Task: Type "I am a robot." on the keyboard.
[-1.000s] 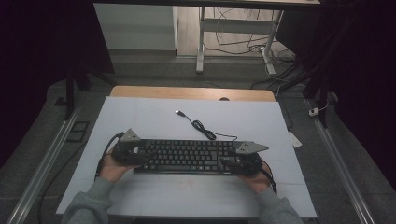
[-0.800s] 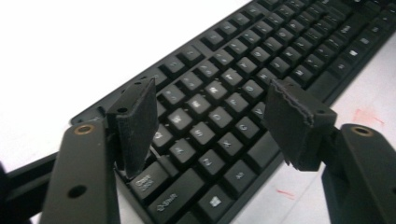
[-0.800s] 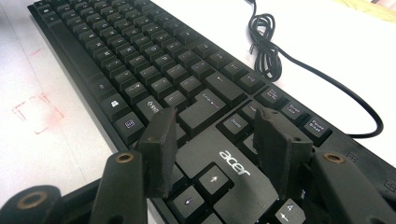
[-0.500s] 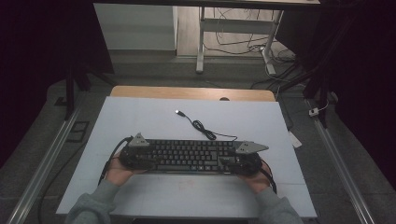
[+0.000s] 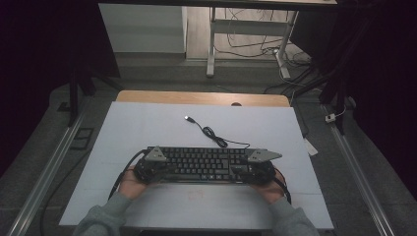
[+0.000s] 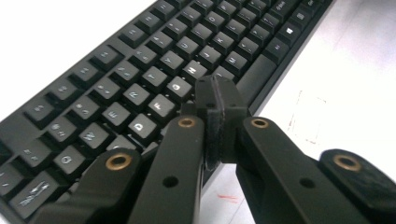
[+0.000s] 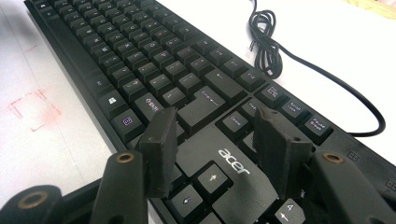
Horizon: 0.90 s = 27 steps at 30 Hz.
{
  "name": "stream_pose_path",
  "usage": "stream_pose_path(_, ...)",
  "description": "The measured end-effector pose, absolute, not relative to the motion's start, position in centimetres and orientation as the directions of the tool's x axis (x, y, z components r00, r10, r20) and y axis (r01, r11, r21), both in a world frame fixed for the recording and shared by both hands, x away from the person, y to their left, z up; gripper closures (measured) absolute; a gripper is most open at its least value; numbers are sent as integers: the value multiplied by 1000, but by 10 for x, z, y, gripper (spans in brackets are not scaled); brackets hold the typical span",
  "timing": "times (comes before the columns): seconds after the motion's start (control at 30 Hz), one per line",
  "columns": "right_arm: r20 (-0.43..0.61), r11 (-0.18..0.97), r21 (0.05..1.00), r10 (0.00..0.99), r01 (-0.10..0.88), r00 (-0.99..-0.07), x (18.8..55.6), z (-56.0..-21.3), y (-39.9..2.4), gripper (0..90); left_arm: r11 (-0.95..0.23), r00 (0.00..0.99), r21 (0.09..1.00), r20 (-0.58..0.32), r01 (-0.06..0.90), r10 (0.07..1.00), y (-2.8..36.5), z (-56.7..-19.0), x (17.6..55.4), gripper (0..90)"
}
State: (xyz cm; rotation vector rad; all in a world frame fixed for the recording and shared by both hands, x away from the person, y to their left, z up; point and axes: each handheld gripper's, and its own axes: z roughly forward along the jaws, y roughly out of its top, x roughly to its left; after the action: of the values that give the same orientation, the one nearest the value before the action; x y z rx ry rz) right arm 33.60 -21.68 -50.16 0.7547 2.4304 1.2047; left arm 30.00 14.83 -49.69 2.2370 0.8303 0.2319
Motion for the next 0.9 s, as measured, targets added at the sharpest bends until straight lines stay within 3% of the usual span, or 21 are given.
stream_pose_path(0.9, -57, 513, 797, 589, 319, -806, 336, -503, -216, 501, -593, 788, 633, -44, 498, 615, 133, -515, 302, 887)
